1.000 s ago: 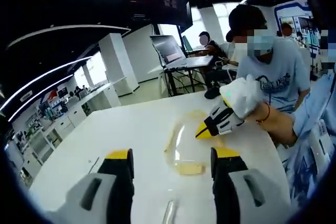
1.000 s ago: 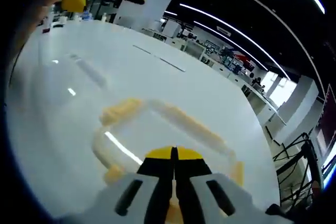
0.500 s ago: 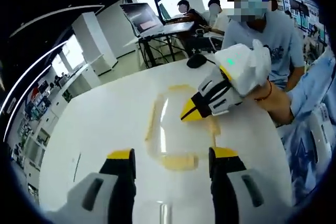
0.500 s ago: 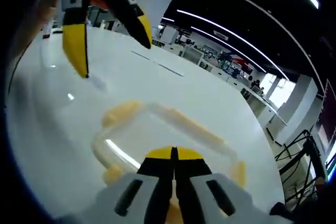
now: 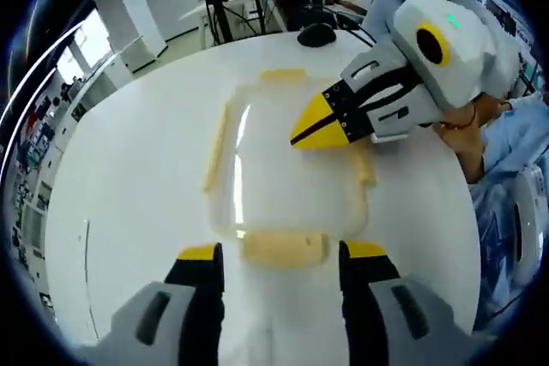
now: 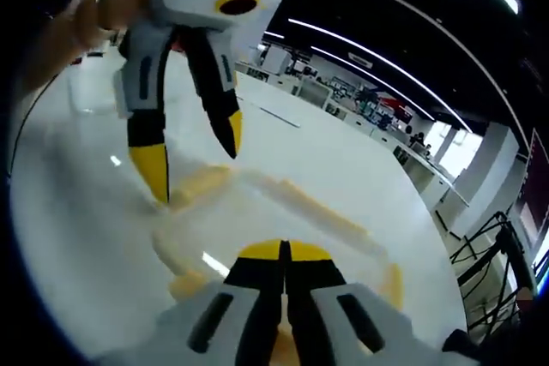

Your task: Snap each plastic latch of the storage box into its locked position after aligning the lid with the box until every specified latch is closed and the lid sits flush.

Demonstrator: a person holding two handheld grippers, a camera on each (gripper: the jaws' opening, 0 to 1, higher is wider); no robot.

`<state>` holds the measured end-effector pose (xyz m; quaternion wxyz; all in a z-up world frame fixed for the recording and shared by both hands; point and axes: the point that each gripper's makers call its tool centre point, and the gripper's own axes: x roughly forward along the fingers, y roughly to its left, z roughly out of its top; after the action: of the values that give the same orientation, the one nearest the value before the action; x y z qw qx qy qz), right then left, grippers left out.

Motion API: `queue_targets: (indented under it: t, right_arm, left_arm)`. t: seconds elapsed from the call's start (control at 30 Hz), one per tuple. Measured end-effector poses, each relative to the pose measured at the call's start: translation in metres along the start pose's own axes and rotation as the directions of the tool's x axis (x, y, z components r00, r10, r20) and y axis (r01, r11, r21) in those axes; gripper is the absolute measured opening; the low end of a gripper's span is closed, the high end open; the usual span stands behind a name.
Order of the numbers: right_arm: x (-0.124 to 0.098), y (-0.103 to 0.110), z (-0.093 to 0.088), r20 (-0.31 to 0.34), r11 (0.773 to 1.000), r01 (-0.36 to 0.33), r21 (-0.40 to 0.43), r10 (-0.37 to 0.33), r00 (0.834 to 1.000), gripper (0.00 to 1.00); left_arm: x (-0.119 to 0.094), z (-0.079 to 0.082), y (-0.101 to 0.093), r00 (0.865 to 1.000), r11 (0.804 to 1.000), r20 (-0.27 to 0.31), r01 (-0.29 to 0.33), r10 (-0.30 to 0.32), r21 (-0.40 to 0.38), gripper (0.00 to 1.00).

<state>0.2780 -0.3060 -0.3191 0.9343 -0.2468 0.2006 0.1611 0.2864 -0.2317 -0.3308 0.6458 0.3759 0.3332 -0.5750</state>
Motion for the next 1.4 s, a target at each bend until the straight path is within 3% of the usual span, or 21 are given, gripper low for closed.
queue_targets:
  t: [0.4, 0.73, 0.87, 0.97, 1.1, 1.33, 1.4]
  right_arm:
    - [-0.001, 0.000, 0.001, 0.004, 1.000, -0.009, 0.000, 0.009, 1.000, 0.00]
    - [-0.002, 0.001, -0.002, 0.009, 1.000, -0.030, 0.002, 0.029, 1.000, 0.00]
    - [0.003, 0.006, 0.003, 0.002, 0.995, -0.094, 0.018, 0.094, 0.996, 0.00]
    - [0.003, 0.008, 0.003, -0.036, 0.991, -0.125, -0.036, 0.124, 0.992, 0.00]
    - [0.000, 0.015, 0.003, -0.045, 0.964, -0.265, 0.010, 0.266, 0.963, 0.00]
    - [0.004, 0.006, -0.002, -0.141, 0.939, -0.344, -0.011, 0.339, 0.930, 0.00]
    - [0.004, 0.001, -0.005, -0.154, 0.939, -0.344, -0.009, 0.339, 0.928, 0.00]
  left_arm:
    - [0.013, 0.000, -0.006, 0.995, 0.996, -0.049, 0.084, -0.085, -0.031, 0.40]
    - [0.019, 0.004, -0.012, 0.991, 0.995, -0.084, 0.099, -0.101, -0.023, 0.39]
    - [0.020, 0.004, -0.013, 0.989, 0.994, -0.098, 0.107, -0.108, -0.016, 0.39]
    - [0.019, 0.003, -0.013, 0.986, 0.994, -0.120, 0.113, -0.113, -0.006, 0.39]
    - [0.017, -0.001, -0.016, 0.981, 0.992, -0.150, 0.126, -0.122, 0.017, 0.39]
    - [0.013, -0.008, -0.015, 0.975, 0.990, -0.179, 0.137, -0.129, 0.029, 0.39]
    - [0.013, -0.008, -0.015, 0.975, 0.991, -0.183, 0.134, -0.126, 0.028, 0.39]
